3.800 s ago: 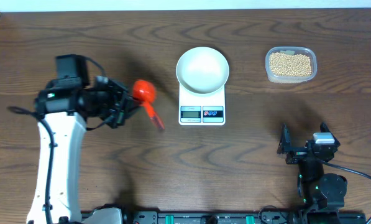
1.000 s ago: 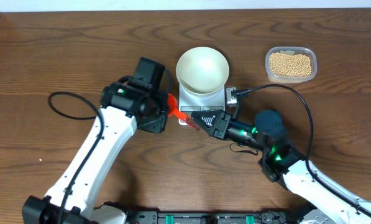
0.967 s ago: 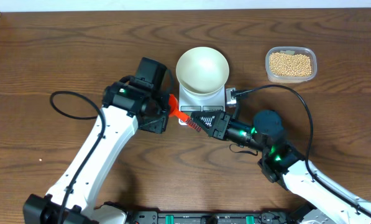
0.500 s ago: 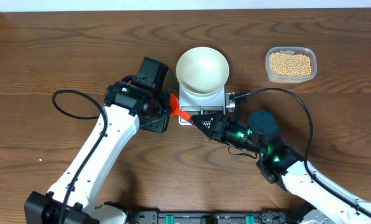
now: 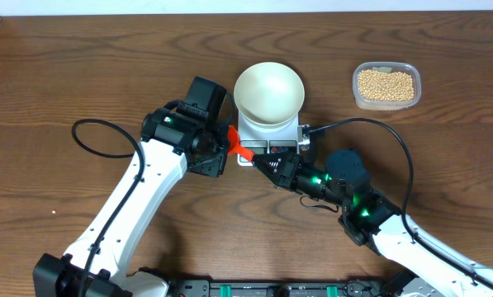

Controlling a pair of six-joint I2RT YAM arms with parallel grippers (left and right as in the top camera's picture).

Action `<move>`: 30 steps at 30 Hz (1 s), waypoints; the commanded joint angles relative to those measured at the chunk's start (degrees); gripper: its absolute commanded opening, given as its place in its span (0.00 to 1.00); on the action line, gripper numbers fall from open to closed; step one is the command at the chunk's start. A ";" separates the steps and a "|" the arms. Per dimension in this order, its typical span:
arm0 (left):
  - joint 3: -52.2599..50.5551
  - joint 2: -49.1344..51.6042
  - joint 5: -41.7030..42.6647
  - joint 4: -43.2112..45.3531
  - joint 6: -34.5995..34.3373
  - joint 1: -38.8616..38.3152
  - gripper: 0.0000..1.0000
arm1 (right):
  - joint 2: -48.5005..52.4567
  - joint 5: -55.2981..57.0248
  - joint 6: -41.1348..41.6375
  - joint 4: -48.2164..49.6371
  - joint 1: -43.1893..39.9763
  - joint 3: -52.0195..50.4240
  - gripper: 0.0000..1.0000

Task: Scoop item into bowl and weigh 50g on scale
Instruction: 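Reach right gripper to the scoop handle and grasp it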

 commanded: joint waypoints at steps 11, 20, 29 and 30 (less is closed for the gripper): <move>-0.22 0.39 -1.18 -0.26 -0.70 -0.90 0.07 | 0.35 1.36 -0.24 0.11 0.92 0.83 0.26; -0.22 0.39 -1.18 -0.26 -0.70 -0.90 0.08 | 0.74 1.53 -0.22 0.11 1.16 0.83 0.22; -0.22 0.39 -1.18 -0.24 -0.70 -0.90 0.07 | 0.76 1.53 -0.22 0.09 1.16 0.83 0.01; -0.22 0.39 -1.18 -0.24 -0.70 -0.90 0.07 | 0.76 1.53 -0.22 0.09 1.16 0.83 0.01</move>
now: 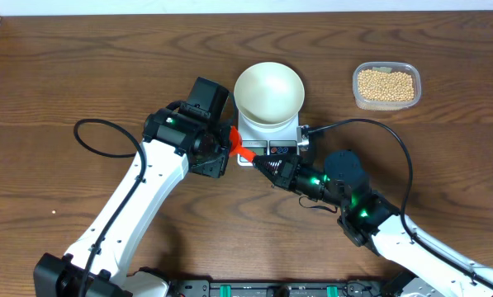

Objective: Scoop item into bowl and weigh 50g on scale

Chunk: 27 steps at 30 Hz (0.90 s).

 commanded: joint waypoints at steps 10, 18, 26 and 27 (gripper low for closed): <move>-0.22 0.39 -1.18 -1.60 0.02 -0.13 0.54 | 0.55 1.66 -3.43 -0.50 0.44 0.83 0.01; -0.22 0.37 -1.64 -1.97 18.38 0.04 0.59 | -0.37 3.69 -8.92 -0.55 0.15 0.83 0.01; -0.22 -0.92 -1.57 1.53 46.36 0.02 0.69 | -9.22 3.74 -14.69 -8.79 -4.57 0.85 0.01; -0.22 -1.22 -1.60 1.53 48.28 0.02 0.72 | -10.86 3.74 -15.56 -10.78 -5.57 0.90 0.01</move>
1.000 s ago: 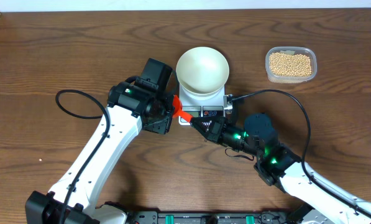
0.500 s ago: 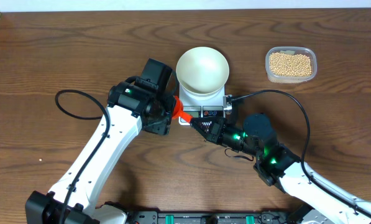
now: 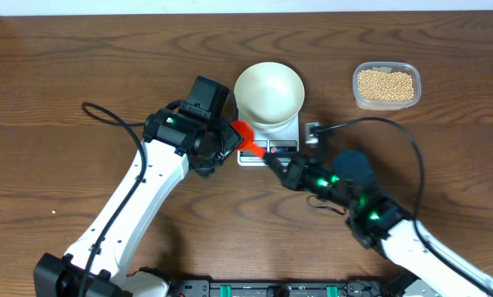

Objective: Scoop item into bowl and weigh 50g on scale

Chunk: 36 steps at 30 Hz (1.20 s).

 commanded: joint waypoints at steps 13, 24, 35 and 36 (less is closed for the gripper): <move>-0.22 -6.43 0.46 -0.57 27.74 -0.26 0.55 | -22.18 1.27 -21.59 -38.80 -16.65 10.05 0.01; -0.22 -11.32 -3.72 -0.46 32.94 -6.08 0.07 | -23.41 0.74 -30.03 -58.97 -26.91 21.99 0.01; -4.26 -21.09 -19.58 0.57 23.06 -25.68 0.07 | -23.26 -8.48 -34.16 -63.08 -38.29 22.84 0.01; -5.46 -21.05 -21.44 1.11 21.38 -27.50 0.07 | -23.26 -9.14 -34.45 -63.43 -39.17 22.84 0.01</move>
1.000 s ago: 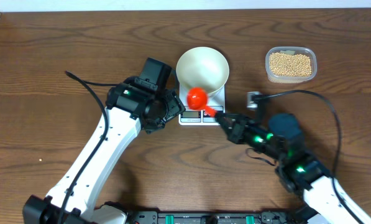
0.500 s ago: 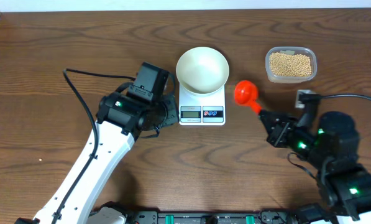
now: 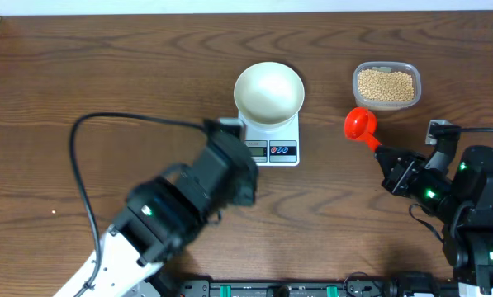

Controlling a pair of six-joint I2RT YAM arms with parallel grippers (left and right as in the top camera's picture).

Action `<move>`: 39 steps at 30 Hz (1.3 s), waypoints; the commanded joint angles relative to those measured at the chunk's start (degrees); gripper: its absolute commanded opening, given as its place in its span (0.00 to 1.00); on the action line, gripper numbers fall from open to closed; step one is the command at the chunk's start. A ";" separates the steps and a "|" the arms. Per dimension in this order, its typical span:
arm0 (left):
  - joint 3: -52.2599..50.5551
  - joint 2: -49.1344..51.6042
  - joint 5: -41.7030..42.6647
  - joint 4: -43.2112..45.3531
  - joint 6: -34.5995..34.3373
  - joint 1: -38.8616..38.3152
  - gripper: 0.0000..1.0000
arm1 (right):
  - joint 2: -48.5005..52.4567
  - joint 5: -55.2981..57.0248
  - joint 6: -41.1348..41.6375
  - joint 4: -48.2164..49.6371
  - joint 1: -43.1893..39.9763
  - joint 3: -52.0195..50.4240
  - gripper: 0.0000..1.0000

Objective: Scoop item into bowl and weigh 50g on scale

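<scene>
A white bowl (image 3: 268, 93) stands on the small white scale (image 3: 283, 134) at the middle back. A clear tub of yellow beans (image 3: 386, 85) sits at the back right. My right gripper (image 3: 385, 157) is shut on the handle of an orange scoop (image 3: 359, 124). The scoop's round head lies just left and in front of the tub. My left gripper (image 3: 234, 153) hangs at the scale's front left corner. Its fingers are hidden under the wrist, and nothing shows in them.
Brown wooden table (image 3: 81, 74) all around. Black cables loop off both arms, the left one arching over the left half of the table. A rail with green connectors runs along the front edge.
The orange scoop has left the scale's left front corner, where both grippers met on it. It is now in my right gripper beside the bean tub. My left arm has drawn back toward the front.
At first my left gripper held the orange scoop at the scale's front left, with my right gripper reaching in from the right. Both stayed there, then closed in on the scoop together. Now only the right gripper holds it, over by the tub.
</scene>
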 commanded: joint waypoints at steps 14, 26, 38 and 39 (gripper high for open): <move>-20.46 10.88 -11.63 28.33 5.84 -12.85 0.07 | -0.11 -5.75 -6.10 -3.04 -5.49 1.55 0.01; -20.44 23.78 -9.09 40.61 12.94 -8.39 0.08 | -0.11 -5.70 -8.48 -5.77 -5.49 1.55 0.01; -20.44 28.85 -8.35 47.36 19.30 -3.85 0.08 | -0.11 -5.49 -9.09 -5.51 -5.49 1.55 0.01; -20.44 29.18 -8.35 47.87 19.47 -3.65 0.08 | -0.11 -5.49 -9.09 -5.51 -5.49 1.55 0.01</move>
